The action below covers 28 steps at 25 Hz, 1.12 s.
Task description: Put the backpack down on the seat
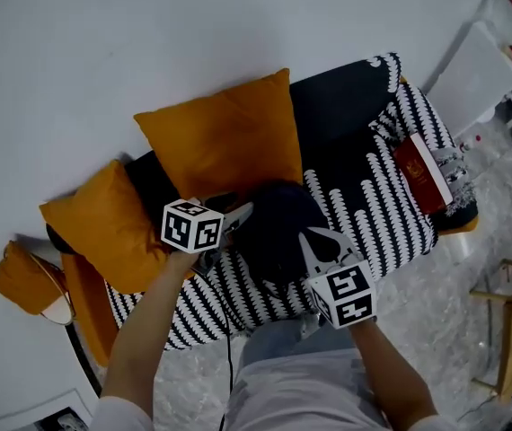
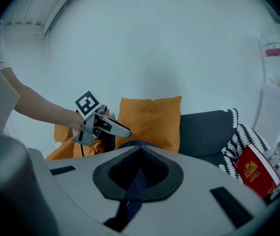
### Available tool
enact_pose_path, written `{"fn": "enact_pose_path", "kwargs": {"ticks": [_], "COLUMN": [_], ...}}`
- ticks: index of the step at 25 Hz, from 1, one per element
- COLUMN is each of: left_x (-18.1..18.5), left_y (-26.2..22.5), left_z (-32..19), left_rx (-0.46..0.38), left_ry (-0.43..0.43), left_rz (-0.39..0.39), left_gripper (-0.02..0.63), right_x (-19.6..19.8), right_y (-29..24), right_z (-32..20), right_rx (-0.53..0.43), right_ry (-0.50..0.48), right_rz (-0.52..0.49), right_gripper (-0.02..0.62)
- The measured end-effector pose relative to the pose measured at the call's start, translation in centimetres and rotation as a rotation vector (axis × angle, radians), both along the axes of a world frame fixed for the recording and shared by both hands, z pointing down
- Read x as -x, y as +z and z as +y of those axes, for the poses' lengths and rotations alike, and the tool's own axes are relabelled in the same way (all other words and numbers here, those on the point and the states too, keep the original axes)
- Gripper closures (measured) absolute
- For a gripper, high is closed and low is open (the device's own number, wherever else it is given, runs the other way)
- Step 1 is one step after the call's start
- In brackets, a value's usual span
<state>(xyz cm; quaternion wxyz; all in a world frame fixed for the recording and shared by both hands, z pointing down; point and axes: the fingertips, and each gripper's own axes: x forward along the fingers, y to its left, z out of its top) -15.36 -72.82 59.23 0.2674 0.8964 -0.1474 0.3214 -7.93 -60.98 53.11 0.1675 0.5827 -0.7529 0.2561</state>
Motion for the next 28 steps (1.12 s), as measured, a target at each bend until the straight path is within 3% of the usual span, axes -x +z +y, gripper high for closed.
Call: {"fn": "enact_pose_path", "kwargs": {"ticks": [8,11,14,17,28], "left_x": [0.1,0.3,0.4,0.2,-3.3], "left_y": [-5.8,-8.0,-10.1,-12.0,-14.8], "left_z": [2.7,3.9,5.2,7.1,13.2], "left_rx": [-0.122,-0.163,-0.201,-0.222,-0.328], "left_ry": [-0.115,-0.196,-0.296,-0.371,-0.551], "left_rz": [0.028,0.049,0.07,0.103,0.109], "left_gripper": [0.443,0.45,0.52,0.535,0.575], "right_x": [-0.5,-0.8,-0.8,-0.7,-1.1], "right_y": [-3.8,-5.2,-6.6,-8.0,-10.7], "right_z": [0.5,0.8,1.2,1.6,2.7], "right_rx": [-0.069,-0.095,-0.116,-0.141,-0.2], "right_ry": [-0.082,-0.119,-0.155,-0.192,-0.307], "right_rz": [-0.007,-0.015,-0.017,-0.023,-0.039], "right_gripper": [0.594,0.594,0.594,0.594,0.594]}}
